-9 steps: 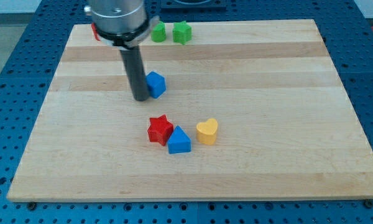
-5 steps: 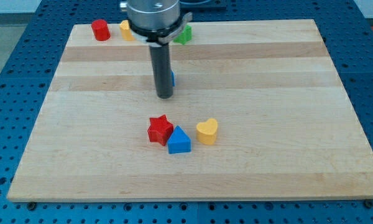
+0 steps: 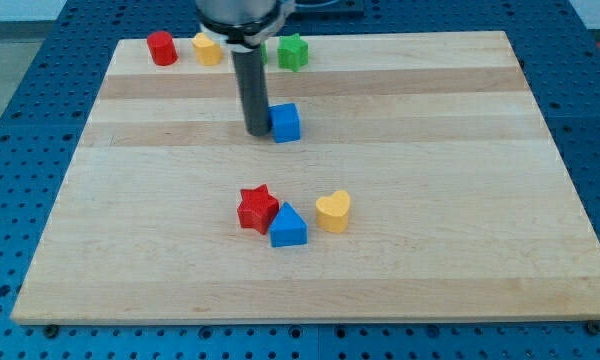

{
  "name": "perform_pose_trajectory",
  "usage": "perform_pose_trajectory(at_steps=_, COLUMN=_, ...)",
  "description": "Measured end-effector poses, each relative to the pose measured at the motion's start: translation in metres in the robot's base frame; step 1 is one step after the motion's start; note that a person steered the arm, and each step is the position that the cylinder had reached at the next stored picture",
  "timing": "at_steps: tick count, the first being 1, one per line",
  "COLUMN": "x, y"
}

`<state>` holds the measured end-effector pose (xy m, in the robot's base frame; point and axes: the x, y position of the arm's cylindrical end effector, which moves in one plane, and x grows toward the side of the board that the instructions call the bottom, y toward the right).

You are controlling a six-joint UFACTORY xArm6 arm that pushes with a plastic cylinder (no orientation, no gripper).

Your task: Slide the blue cube towards the top center

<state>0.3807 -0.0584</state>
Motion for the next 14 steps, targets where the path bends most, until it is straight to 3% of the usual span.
perform_pose_trajectory(at_steps=4, x=0.030, y=0.058)
perform_pose_trajectory(at_steps=9, x=-0.044, y=0.110)
perform_pose_trajectory(at_steps=14, x=-0.093, y=0.110)
